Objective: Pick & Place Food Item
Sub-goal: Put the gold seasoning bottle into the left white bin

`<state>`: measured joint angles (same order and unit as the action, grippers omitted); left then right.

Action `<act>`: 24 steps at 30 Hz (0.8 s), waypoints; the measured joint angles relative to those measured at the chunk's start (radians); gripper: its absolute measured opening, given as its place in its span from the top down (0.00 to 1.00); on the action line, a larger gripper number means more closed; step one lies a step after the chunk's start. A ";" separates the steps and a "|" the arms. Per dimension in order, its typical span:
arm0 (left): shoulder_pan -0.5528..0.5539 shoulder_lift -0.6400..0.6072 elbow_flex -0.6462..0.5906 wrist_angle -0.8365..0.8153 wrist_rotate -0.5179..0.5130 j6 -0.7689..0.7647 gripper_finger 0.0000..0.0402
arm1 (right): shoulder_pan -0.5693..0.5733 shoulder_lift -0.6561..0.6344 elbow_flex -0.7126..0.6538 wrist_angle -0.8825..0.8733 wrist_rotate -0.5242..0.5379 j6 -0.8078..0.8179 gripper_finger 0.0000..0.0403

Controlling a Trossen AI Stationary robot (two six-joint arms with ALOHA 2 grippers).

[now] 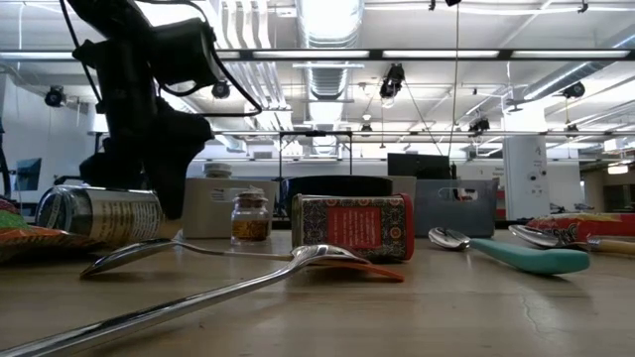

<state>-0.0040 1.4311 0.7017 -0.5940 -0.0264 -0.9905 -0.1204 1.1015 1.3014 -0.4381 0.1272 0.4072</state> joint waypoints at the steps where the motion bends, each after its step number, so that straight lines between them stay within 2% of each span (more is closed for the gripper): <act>1: 0.000 0.000 0.000 0.002 0.000 0.000 0.04 | 0.000 0.000 0.000 0.000 0.000 0.000 0.51; 4: 0.000 0.000 0.000 0.009 0.001 0.021 0.12 | 0.000 0.000 0.000 0.000 0.000 0.000 0.51; 10: 0.000 0.000 0.000 0.032 0.016 0.043 0.36 | 0.000 0.000 0.000 0.000 0.000 0.000 0.51; 24: 0.000 -0.015 0.025 0.024 0.087 -0.009 0.36 | 0.000 0.000 0.000 0.000 -0.005 0.004 0.51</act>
<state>-0.0040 1.4160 0.7265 -0.5703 0.0609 -0.9992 -0.1201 1.1015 1.3014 -0.4381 0.1222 0.4116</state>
